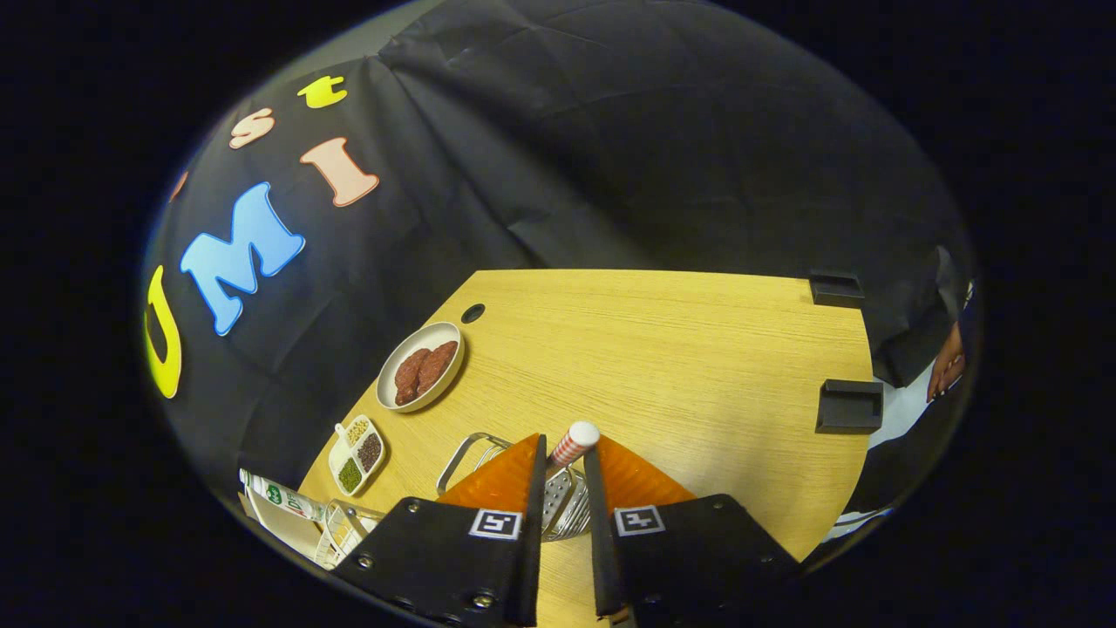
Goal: Take the plate from the dish rack, then take the spoon from the basket and place it into the plate.
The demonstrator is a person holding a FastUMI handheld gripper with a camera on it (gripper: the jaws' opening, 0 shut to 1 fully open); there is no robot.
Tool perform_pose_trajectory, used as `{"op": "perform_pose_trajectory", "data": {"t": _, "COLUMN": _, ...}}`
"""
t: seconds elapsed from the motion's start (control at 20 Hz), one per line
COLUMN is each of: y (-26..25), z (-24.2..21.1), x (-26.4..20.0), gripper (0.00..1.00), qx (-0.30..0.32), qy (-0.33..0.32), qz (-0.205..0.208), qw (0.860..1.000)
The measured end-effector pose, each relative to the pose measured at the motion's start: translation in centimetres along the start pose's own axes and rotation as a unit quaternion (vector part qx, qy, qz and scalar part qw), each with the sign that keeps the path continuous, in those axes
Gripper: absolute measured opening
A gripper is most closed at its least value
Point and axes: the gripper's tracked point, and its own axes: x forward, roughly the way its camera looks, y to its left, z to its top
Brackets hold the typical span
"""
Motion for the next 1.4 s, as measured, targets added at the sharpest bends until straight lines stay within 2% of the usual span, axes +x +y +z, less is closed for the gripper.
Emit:
{"op": "perform_pose_trajectory", "data": {"t": 0.15, "y": -0.3, "z": 0.4, "x": -0.6, "gripper": 0.22, "qx": -0.001, "qy": -0.002, "qz": 0.014, "qw": 1.000}}
{"op": "perform_pose_trajectory", "data": {"t": 0.2, "y": 1.0, "z": 1.1, "x": -1.4, "gripper": 0.13, "qx": 0.006, "qy": -0.016, "qz": 0.042, "qw": 0.999}}
{"op": "perform_pose_trajectory", "data": {"t": 0.25, "y": 1.6, "z": 1.2, "x": -1.2, "gripper": 0.13, "qx": 0.000, "qy": -0.017, "qz": 0.048, "qw": 0.999}}
{"op": "perform_pose_trajectory", "data": {"t": 0.3, "y": 2.0, "z": 1.4, "x": -1.4, "gripper": 0.05, "qx": -0.013, "qy": -0.024, "qz": 0.054, "qw": 0.998}}
{"op": "perform_pose_trajectory", "data": {"t": 0.45, "y": 2.8, "z": 1.6, "x": -1.2, "gripper": 0.05, "qx": -0.056, "qy": -0.027, "qz": 0.051, "qw": 0.997}}
{"op": "perform_pose_trajectory", "data": {"t": 0.75, "y": 4.7, "z": 4.4, "x": -4.7, "gripper": 0.05, "qx": -0.136, "qy": -0.065, "qz": 0.057, "qw": 0.987}}
{"op": "perform_pose_trajectory", "data": {"t": 1.1, "y": 7.7, "z": 5.8, "x": -9.8, "gripper": 0.05, "qx": -0.242, "qy": -0.105, "qz": 0.083, "qw": 0.961}}
{"op": "perform_pose_trajectory", "data": {"t": 1.4, "y": 11.8, "z": 2.2, "x": -16.3, "gripper": 0.04, "qx": -0.296, "qy": -0.108, "qz": 0.171, "qw": 0.933}}
